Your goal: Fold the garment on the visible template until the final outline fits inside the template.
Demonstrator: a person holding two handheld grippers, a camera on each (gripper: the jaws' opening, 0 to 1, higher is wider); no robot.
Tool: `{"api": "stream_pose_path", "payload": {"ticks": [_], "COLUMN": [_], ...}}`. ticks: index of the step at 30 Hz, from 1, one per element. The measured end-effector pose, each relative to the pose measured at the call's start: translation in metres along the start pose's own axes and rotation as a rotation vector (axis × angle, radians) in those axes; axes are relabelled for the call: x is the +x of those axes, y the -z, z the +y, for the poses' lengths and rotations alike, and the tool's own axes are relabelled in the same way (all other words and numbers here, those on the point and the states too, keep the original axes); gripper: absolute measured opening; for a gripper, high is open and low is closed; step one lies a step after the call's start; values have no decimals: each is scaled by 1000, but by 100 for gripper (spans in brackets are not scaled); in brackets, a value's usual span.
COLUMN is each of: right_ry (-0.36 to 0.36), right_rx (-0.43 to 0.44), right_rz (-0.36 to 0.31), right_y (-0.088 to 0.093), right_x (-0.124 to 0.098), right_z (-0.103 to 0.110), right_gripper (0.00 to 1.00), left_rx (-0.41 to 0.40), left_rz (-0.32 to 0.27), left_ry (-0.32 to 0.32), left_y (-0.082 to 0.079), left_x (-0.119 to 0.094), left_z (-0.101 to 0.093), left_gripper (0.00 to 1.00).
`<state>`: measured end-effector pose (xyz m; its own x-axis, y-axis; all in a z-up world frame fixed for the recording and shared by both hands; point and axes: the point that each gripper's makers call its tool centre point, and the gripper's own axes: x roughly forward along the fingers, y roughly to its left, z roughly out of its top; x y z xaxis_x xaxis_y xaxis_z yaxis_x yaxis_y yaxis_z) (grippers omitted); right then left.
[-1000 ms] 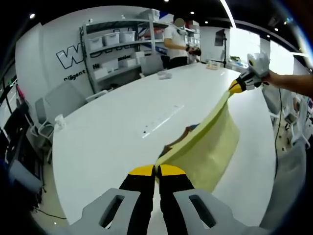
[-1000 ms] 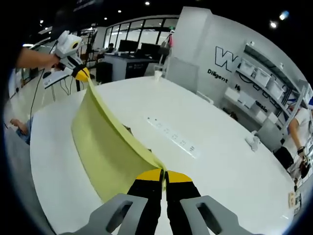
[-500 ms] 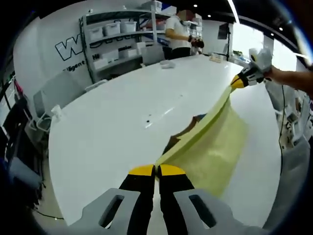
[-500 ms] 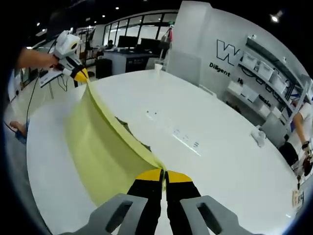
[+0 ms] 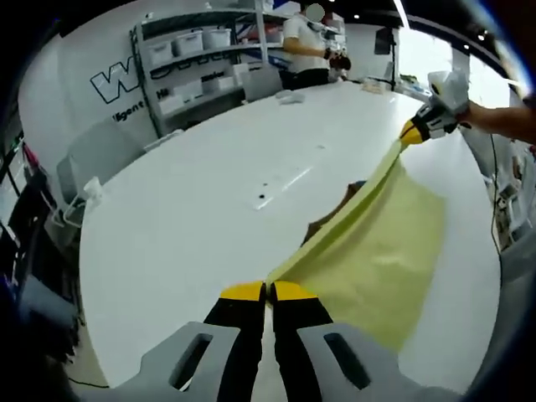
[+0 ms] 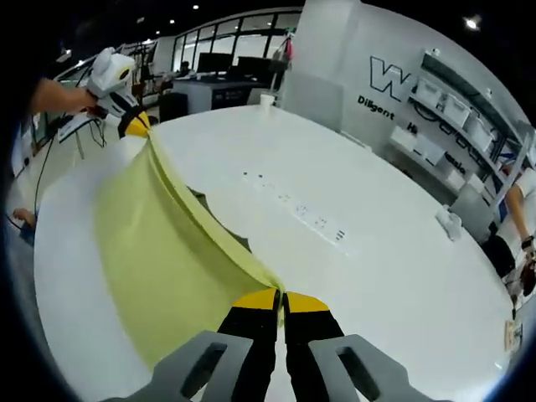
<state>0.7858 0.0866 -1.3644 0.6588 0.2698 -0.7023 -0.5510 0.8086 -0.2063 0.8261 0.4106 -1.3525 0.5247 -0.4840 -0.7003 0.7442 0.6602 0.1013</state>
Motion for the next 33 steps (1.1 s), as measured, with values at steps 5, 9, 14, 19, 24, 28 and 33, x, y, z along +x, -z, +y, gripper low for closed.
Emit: {"api": "stream_pose_path", "payload": {"ticks": [5, 9, 14, 19, 24, 28, 33], "right_ry": [0, -11, -18, -6, 12, 5, 5], "right_rx": [32, 71, 61, 39, 8, -24, -10], "right_rz": [21, 26, 71, 102, 93, 69, 44], "right_y": [7, 10, 17, 25, 26, 19, 16], "right_x": [13, 24, 41, 50, 57, 61, 61], "right_z": [-4, -6, -3, -5, -11, -10, -7], "right_gripper": [0, 0, 0, 0, 0, 2, 18], "left_rx": [-69, -103, -131, -121, -130, -63, -77], "left_rz": [7, 39, 73, 78, 94, 108, 78], "left_ry": [-3, 4, 3, -5, -20, -45, -70], "left_y": [4, 15, 26, 29, 35, 41, 38], "left_x": [14, 26, 39, 49, 56, 55, 52], "left_z": [5, 9, 9, 9, 9, 13, 22], "left_gripper": [2, 2, 2, 2, 3, 6, 29]}}
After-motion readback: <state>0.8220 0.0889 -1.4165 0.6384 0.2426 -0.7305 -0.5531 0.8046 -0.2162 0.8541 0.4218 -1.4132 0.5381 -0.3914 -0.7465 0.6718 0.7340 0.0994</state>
